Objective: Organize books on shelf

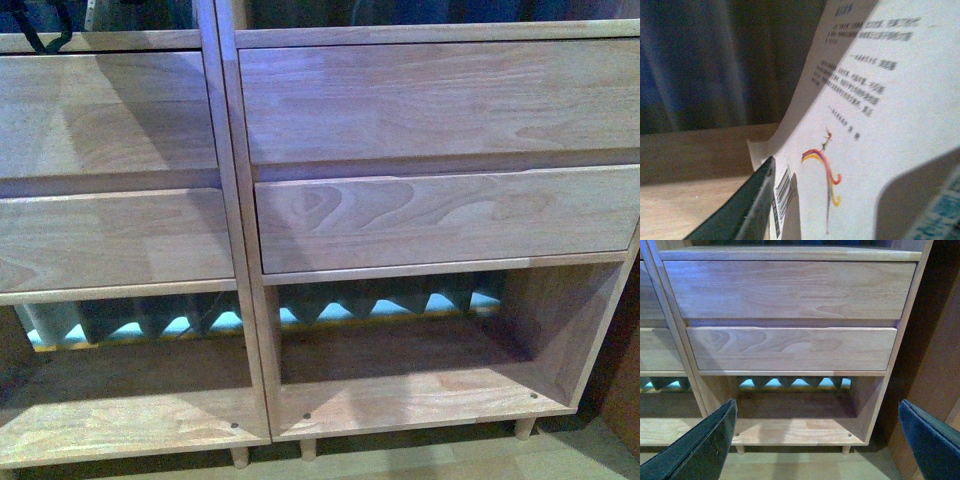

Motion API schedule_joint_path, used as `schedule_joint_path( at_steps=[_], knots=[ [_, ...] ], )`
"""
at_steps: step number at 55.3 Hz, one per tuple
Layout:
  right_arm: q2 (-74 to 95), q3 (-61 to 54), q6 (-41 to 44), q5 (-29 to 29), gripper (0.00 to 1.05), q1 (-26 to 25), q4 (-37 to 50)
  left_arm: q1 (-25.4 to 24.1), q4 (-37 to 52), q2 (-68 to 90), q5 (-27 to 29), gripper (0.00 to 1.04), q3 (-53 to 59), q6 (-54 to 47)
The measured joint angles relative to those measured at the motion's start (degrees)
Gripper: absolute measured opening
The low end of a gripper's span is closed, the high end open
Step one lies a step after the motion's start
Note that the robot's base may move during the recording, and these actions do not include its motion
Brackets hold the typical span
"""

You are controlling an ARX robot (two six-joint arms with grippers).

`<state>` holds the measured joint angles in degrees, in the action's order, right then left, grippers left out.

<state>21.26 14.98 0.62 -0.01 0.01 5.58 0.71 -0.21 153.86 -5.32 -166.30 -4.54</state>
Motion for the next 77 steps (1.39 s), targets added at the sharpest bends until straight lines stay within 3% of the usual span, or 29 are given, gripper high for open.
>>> schedule_joint_path(
  at_steps=[15,18,22,25,26,29,31,35,38,59,77],
  knots=[
    [0.0,0.0,0.0,0.0,0.98,0.0,0.0,0.0,0.2,-0.5,-0.5,1.03,0.0,0.0],
    [0.0,0.0,0.0,0.0,0.98,0.0,0.0,0.0,-0.3,-0.7,-0.7,1.02,0.0,0.4],
    [0.0,0.0,0.0,0.0,0.98,0.0,0.0,0.0,-1.4,-1.4,-1.1,0.90,0.0,1.4],
    [0.0,0.0,0.0,0.0,0.98,0.0,0.0,0.0,-2.1,-2.0,-1.6,0.91,0.0,1.6],
    [0.0,0.0,0.0,0.0,0.98,0.0,0.0,0.0,-2.7,-2.6,-2.1,0.98,0.0,1.9],
    [0.0,0.0,0.0,0.0,0.98,0.0,0.0,0.0,-3.2,-3.3,-2.3,1.03,0.0,1.8],
    [0.0,0.0,0.0,0.0,0.98,0.0,0.0,0.0,-3.4,-3.7,-2.6,1.03,0.0,1.8],
    [0.0,0.0,0.0,0.0,0.98,0.0,0.0,0.2,-3.4,-5.2,-3.4,0.92,0.5,1.8],
    [0.0,0.0,0.0,0.0,0.98,0.0,0.0,0.2,-0.2,-8.2,-3.6,0.99,5.3,1.4],
    [0.0,0.0,0.0,0.0,0.98,0.0,0.0,0.4,19.2,-33.4,-4.2,0.97,45.2,1.9],
    [0.0,0.0,0.0,0.0,0.98,0.0,0.0,0.9,30.1,-58.4,-3.4,0.97,78.3,2.2]
  ],
)
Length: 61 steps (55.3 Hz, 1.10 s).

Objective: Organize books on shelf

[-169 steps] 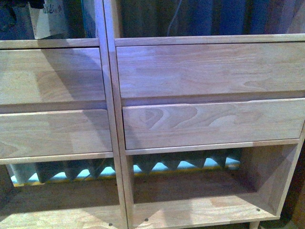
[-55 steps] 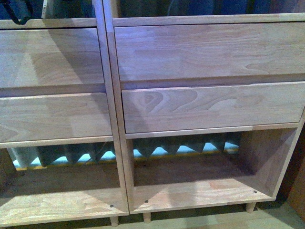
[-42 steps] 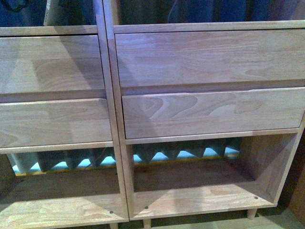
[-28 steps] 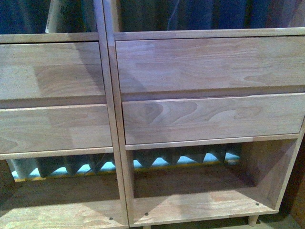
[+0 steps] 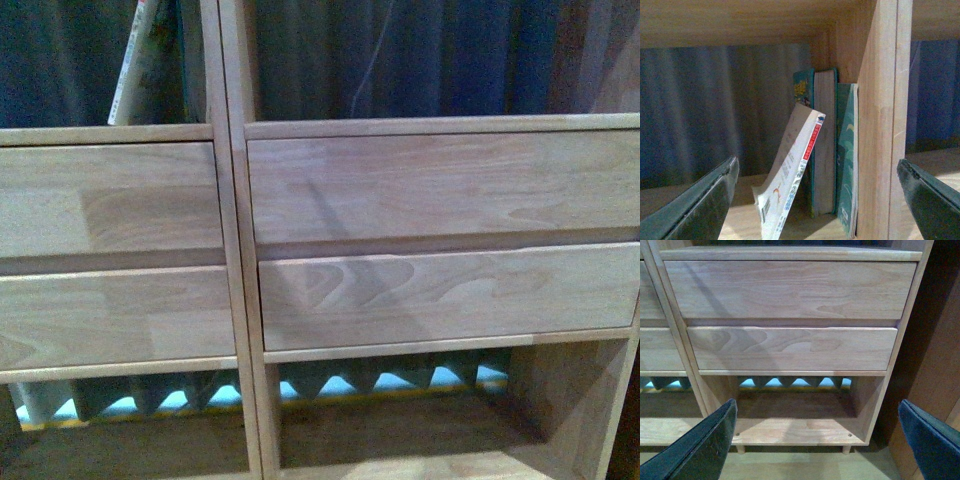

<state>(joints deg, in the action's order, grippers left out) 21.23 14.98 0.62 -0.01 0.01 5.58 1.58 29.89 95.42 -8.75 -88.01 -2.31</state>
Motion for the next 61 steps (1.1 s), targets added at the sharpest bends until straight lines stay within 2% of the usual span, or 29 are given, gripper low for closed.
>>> schedule_joint_path(
  at_steps=[5,12,20,22,24,25,28,34,48,58,61],
  knots=[
    [0.0,0.0,0.0,0.0,0.98,0.0,0.0,-0.8,1.7,-8.1,-0.7,0.97,9.6,0.7],
    [0.0,0.0,0.0,0.0,0.98,0.0,0.0,-3.0,-2.0,-22.3,-4.4,0.97,25.1,3.7],
    [0.0,0.0,0.0,0.0,0.98,0.0,0.0,-5.3,-7.8,-38.9,-12.2,0.97,40.6,7.3],
    [0.0,0.0,0.0,0.0,0.98,0.0,0.0,-3.7,-13.9,-42.3,-6.0,0.91,41.0,6.2],
    [0.0,0.0,0.0,0.0,0.98,0.0,0.0,-2.4,-20.9,-45.7,4.0,0.81,42.5,4.7],
    [0.0,0.0,0.0,0.0,0.98,0.0,0.0,-2.2,-21.4,-46.9,6.3,0.76,44.2,4.3],
    [0.0,0.0,-0.1,0.0,0.97,0.0,0.0,-1.9,-20.7,-48.9,8.1,0.66,48.3,3.8],
    [-1.7,-1.9,-0.1,0.0,0.79,0.0,0.9,-1.8,-17.4,-51.8,8.7,0.45,57.2,3.3],
    [-5.6,-7.1,-0.2,0.0,0.36,0.0,1.5,-1.8,-12.6,-59.1,8.7,0.02,69.0,3.1],
    [-8.2,-9.4,-0.2,0.0,0.05,0.0,1.5,-1.7,-11.4,-63.2,8.7,0.03,74.7,2.9],
    [-9.0,-10.0,-0.2,0.0,0.03,0.0,1.4,-1.7,-11.3,-64.6,8.7,0.03,76.2,2.9]
  ],
)
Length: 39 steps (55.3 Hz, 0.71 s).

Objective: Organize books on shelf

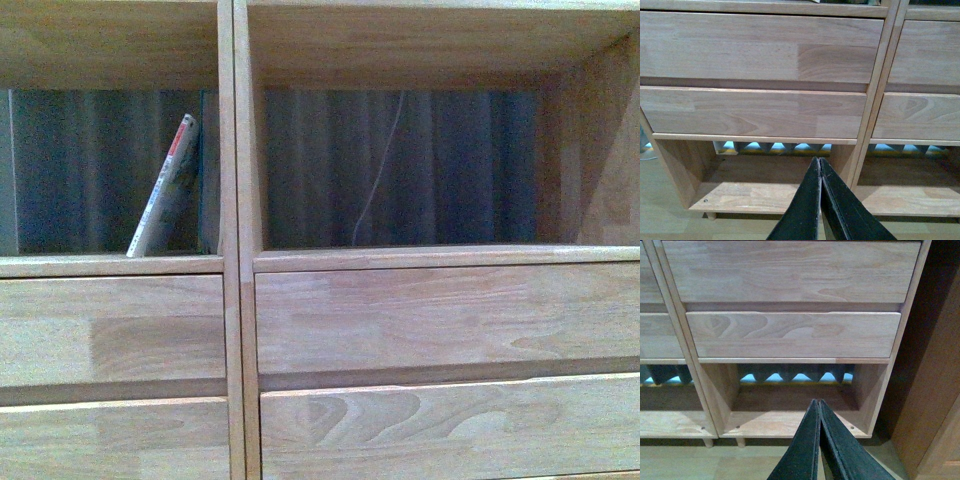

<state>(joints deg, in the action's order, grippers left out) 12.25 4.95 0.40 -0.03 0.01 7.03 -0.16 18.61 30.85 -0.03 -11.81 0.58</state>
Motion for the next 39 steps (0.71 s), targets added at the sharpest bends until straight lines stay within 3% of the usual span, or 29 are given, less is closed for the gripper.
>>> schedule_joint_path(
  at_steps=[3,7,39],
  knots=[
    [-0.8,-0.3,0.0,0.0,0.03,0.0,-0.3,0.0,0.0,-1.0,0.0,0.03,1.1,0.0],
    [-7.2,-1.2,0.0,0.0,0.03,0.0,-7.1,0.0,0.0,-3.4,0.0,0.03,3.2,0.0],
    [-11.8,-4.2,0.0,0.0,0.03,0.0,-7.1,0.0,-5.2,-14.7,0.0,0.03,9.1,-0.1]
  ],
)
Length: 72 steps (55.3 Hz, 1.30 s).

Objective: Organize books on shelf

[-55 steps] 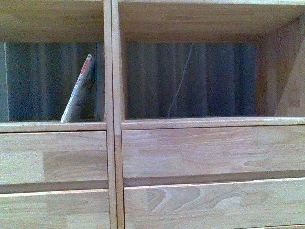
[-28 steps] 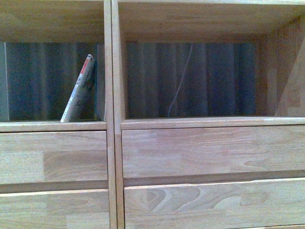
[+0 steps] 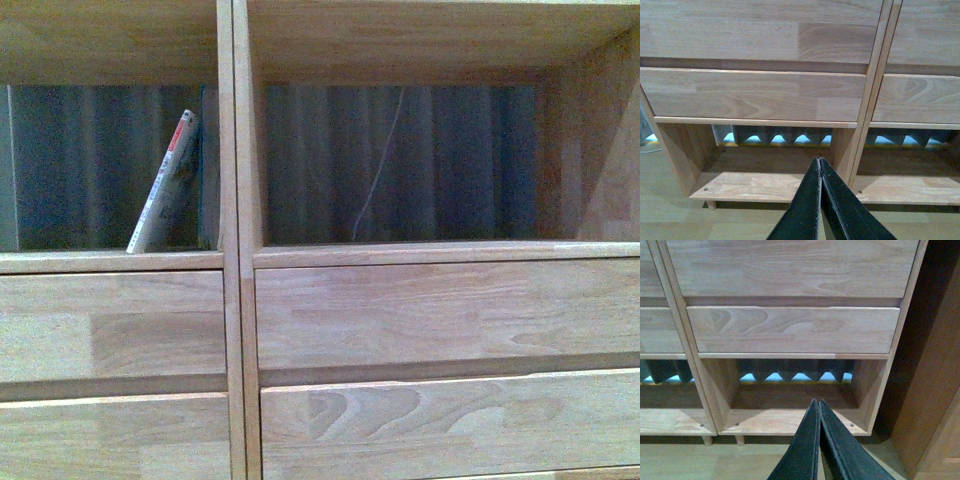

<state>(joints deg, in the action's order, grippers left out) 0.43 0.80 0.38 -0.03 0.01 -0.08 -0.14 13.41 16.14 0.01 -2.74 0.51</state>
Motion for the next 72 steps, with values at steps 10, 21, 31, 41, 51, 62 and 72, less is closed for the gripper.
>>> schedule_joint_path(
  at_steps=[10,21,31,41,51,62,72],
  knots=[
    [0.0,0.0,0.0,0.0,0.03,0.0,0.0,0.0,-0.5,-3.2,0.0,0.03,2.1,0.0],
    [0.0,0.0,0.0,0.0,0.03,0.0,0.0,0.0,-2.9,-5.7,0.0,0.03,2.1,0.0],
    [-0.1,0.0,0.0,0.0,0.03,0.0,0.0,0.0,-13.1,-15.4,0.0,0.03,2.1,-0.1],
    [-0.1,0.0,0.0,0.0,0.03,0.0,0.0,0.0,-13.2,-15.8,0.0,0.03,2.1,-0.1],
    [-0.1,0.0,0.0,0.0,0.07,0.0,0.0,0.0,-13.3,-15.8,0.0,0.13,2.1,-0.1],
    [-0.1,0.0,0.0,0.0,0.54,0.0,0.0,0.0,-13.3,-15.8,0.0,0.61,2.1,-0.1],
    [-0.1,0.0,0.0,0.0,0.87,0.0,0.0,0.0,-13.3,-15.8,0.0,0.95,2.1,-0.1]
  ],
)
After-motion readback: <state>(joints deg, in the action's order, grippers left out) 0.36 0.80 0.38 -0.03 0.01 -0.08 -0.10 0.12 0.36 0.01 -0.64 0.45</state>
